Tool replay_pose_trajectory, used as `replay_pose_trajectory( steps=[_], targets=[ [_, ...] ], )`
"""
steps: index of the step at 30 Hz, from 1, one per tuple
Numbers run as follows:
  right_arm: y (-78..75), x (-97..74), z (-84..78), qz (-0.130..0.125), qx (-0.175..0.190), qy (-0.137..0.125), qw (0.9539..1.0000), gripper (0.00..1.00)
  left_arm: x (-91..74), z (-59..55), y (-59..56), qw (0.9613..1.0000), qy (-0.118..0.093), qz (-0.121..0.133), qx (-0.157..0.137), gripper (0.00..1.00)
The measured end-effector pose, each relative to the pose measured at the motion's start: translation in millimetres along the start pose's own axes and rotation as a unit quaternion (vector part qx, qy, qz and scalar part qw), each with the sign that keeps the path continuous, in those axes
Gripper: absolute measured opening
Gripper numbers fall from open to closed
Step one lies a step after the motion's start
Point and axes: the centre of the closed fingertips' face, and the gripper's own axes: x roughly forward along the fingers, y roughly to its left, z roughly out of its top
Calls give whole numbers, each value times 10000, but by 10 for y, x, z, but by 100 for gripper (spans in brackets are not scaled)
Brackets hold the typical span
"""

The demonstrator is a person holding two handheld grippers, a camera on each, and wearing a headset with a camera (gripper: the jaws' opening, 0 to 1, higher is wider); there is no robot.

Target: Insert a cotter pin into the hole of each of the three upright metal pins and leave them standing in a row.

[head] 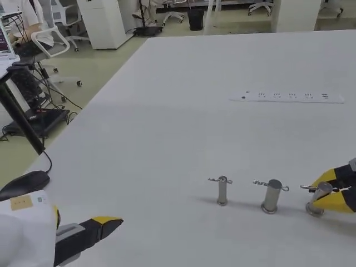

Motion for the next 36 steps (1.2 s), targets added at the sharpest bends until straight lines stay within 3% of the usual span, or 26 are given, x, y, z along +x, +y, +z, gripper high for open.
replay_pose_trajectory(
  steps=[16,20,23,27,31,36],
  targets=[
    [4,1,1,95,92,64,9999,15,65,-59,-116,9998,110,-138,-2,99],
    [2,-15,39,18,151,28,9999,25,62,-63,-132,9998,127,-172,22,99],
    [17,-37,31,-47,113,171,9998,29,56,-50,-139,9998,92,-183,26,99],
    [22,-95,140,-267,336,-48,9991,37,52,-19,-155,9998,26,-201,65,99],
    [85,-180,359,-518,638,-542,9951,43,45,35,-172,9996,-88,-231,96,99],
    [225,-270,512,-782,881,-833,9895,51,39,89,-182,9993,-188,-266,175,99]
  ],
)
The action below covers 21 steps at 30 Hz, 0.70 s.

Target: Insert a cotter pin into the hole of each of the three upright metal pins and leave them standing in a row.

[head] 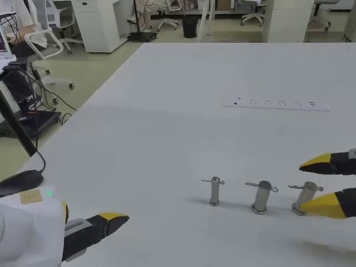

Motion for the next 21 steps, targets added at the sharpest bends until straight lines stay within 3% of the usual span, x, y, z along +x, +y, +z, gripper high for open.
replay_pose_trajectory(
  steps=[10,15,21],
  targets=[
    [167,-183,121,-628,287,-318,9971,61,-36,80,23,9998,-142,-77,141,99],
    [217,-266,155,-1047,594,-550,9912,69,-58,93,60,9997,-180,-54,179,99],
    [350,-332,60,-1301,1112,-629,9832,73,-93,107,118,9995,-292,24,155,99]
  ],
)
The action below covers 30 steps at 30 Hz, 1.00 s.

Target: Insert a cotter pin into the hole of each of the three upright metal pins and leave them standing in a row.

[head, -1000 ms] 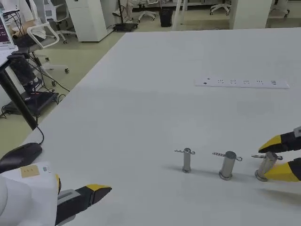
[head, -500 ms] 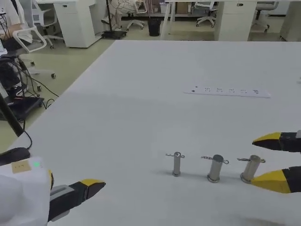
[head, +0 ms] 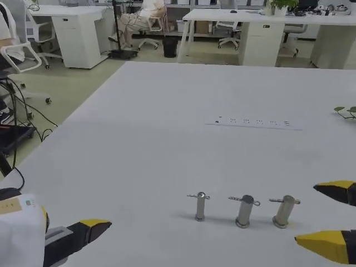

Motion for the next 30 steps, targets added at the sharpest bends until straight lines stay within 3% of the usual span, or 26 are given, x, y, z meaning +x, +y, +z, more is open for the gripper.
replay_pose_trajectory(
  steps=[9,15,19,24,30],
  targets=[
    [56,-136,-161,-419,433,19,9982,84,-70,-21,95,9998,-114,138,-105,99],
    [79,-186,-330,-626,775,210,9948,88,-92,-56,126,9997,-123,169,-158,99],
    [64,-174,-465,-679,967,421,9921,89,-81,-114,114,9998,-34,87,-191,99],
    [33,-164,-572,-823,1104,653,9883,100,-57,-158,114,9998,60,45,-196,99],
    [39,-122,-594,-874,1294,669,9855,100,-33,-198,126,9996,160,17,-214,99]
  ],
)
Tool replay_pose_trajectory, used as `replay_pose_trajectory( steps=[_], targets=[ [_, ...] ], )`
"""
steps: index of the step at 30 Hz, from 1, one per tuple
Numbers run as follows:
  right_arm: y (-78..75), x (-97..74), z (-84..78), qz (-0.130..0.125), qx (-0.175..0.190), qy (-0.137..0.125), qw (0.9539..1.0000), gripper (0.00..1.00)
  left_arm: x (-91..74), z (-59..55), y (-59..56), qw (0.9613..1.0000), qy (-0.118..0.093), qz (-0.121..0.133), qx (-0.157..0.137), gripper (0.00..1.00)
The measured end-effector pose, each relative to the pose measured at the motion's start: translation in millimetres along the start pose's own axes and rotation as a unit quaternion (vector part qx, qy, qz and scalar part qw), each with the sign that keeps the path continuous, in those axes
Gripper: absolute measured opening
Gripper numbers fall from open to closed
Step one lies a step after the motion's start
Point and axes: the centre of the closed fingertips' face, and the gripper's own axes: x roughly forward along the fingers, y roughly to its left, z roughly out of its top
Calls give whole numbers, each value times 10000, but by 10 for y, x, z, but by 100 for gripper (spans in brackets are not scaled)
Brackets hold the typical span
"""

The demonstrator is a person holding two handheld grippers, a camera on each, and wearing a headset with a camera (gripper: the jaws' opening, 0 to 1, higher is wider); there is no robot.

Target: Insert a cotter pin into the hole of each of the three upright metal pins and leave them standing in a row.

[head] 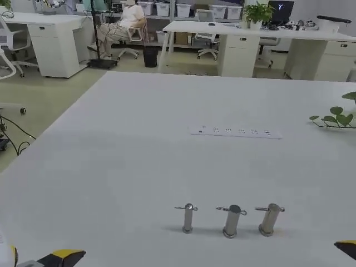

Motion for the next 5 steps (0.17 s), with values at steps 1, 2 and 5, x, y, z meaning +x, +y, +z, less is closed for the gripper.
replay_pose_trajectory(
  steps=[1,2,5],
  targets=[
    [2,5,-3,-25,-25,25,10000,100,3,-4,7,10000,16,-7,-5,99],
    [5,5,-6,-37,-30,33,10000,100,7,-6,11,10000,24,-11,-13,99],
    [12,-1,-15,-49,-22,65,10000,100,22,-22,30,10000,77,-21,-17,99]
  ],
)
